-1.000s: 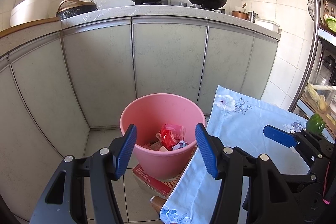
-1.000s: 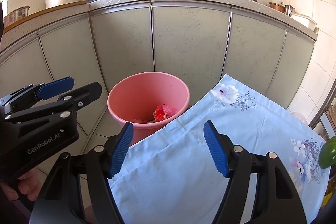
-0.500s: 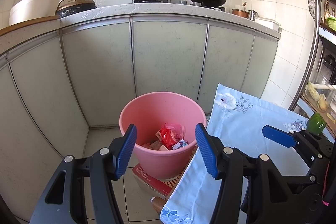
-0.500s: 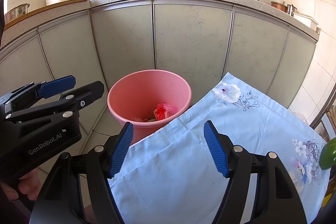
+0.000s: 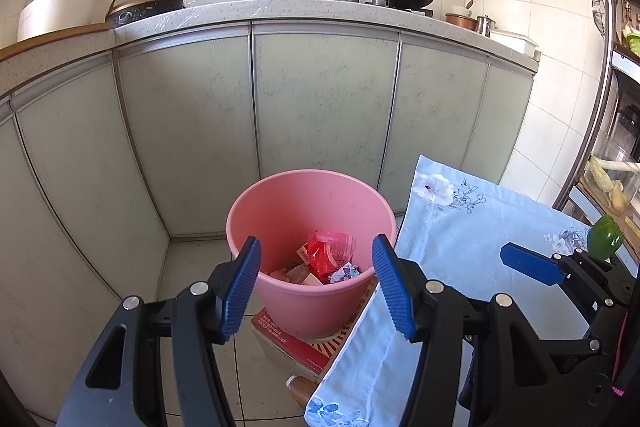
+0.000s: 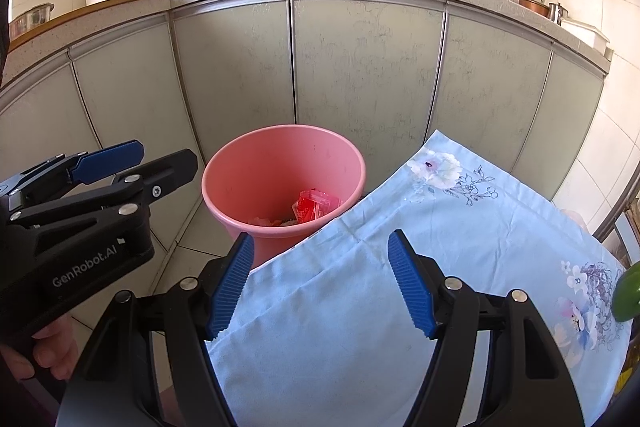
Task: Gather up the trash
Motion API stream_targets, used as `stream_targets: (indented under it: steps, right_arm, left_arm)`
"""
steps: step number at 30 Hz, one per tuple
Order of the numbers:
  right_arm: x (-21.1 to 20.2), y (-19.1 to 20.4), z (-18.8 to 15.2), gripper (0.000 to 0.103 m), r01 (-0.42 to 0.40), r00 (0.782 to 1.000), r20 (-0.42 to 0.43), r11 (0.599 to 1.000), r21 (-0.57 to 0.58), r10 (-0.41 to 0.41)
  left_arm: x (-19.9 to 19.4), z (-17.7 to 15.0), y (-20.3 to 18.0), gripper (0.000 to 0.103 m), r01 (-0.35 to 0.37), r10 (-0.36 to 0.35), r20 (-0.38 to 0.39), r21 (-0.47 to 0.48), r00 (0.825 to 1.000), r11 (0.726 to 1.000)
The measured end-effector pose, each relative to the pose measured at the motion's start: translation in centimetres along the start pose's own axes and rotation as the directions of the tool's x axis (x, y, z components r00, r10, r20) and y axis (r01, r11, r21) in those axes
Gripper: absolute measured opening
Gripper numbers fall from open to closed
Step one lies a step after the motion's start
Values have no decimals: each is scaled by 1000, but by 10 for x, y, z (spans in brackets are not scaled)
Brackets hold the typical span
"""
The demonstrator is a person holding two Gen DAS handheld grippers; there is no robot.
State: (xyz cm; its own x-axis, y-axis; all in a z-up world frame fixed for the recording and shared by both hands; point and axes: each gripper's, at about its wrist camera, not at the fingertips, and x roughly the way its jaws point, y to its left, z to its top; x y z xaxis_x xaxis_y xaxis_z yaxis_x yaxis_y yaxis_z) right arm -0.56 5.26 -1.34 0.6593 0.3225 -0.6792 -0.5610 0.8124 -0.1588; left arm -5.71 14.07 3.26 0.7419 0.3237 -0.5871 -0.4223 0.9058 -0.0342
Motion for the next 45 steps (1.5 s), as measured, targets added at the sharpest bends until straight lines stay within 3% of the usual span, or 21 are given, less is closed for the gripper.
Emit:
stream_targets:
  steps: [45]
  right_arm:
    - [19,4,-1,70,-28,998,-48,999,-16,27]
  left_arm:
    - [19,-3,7,57,-1,0,-35,-12,999,1000]
